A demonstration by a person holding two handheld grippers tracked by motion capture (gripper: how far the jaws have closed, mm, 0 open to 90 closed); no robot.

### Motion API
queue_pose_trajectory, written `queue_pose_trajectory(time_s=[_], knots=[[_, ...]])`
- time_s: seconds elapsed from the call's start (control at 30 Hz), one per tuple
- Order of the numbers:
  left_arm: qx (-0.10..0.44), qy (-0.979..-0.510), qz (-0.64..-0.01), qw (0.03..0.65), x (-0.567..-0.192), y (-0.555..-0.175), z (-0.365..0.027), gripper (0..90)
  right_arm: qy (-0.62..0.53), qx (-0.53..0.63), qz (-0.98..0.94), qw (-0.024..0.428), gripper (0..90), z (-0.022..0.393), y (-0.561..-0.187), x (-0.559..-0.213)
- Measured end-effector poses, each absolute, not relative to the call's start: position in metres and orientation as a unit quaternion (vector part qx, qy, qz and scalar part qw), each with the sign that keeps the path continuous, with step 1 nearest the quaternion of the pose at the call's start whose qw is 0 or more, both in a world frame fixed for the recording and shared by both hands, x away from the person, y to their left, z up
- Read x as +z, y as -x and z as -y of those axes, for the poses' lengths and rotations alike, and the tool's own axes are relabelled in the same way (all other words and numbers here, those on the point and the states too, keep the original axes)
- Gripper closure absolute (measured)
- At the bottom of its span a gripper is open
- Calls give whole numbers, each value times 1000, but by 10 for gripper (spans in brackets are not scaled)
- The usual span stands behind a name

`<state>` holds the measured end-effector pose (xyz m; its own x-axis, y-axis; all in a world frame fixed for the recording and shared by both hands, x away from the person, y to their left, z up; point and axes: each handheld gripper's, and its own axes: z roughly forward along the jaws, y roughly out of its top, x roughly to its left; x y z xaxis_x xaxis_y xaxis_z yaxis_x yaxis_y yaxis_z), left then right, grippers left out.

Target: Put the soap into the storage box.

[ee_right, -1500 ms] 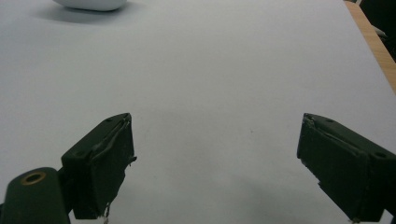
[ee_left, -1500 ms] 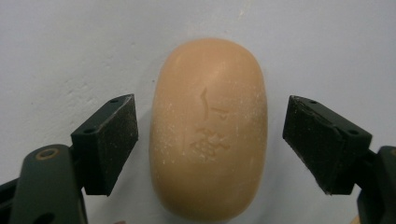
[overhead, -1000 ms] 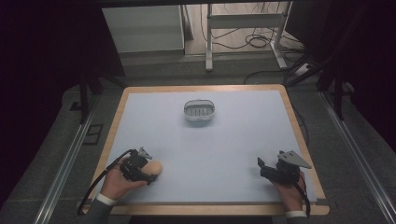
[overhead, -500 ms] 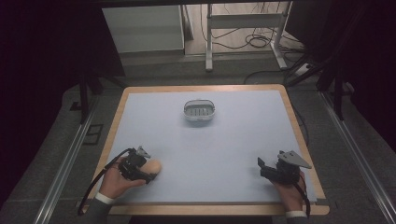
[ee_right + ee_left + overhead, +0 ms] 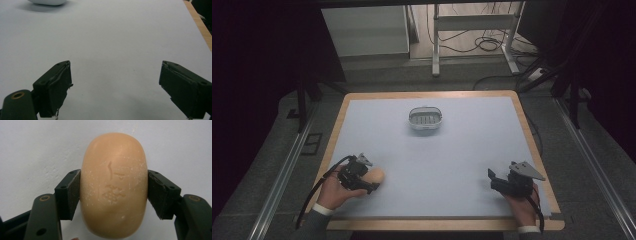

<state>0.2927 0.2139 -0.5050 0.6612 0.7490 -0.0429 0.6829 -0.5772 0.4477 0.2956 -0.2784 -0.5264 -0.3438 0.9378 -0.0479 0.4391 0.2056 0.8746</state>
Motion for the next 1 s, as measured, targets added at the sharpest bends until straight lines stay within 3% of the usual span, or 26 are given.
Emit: queue_pose_trajectory(time_s=[1.0], knots=[[75, -884, -395, 239, -485, -308, -207, 324, -486, 404, -711, 309, 111, 279, -296, -526]])
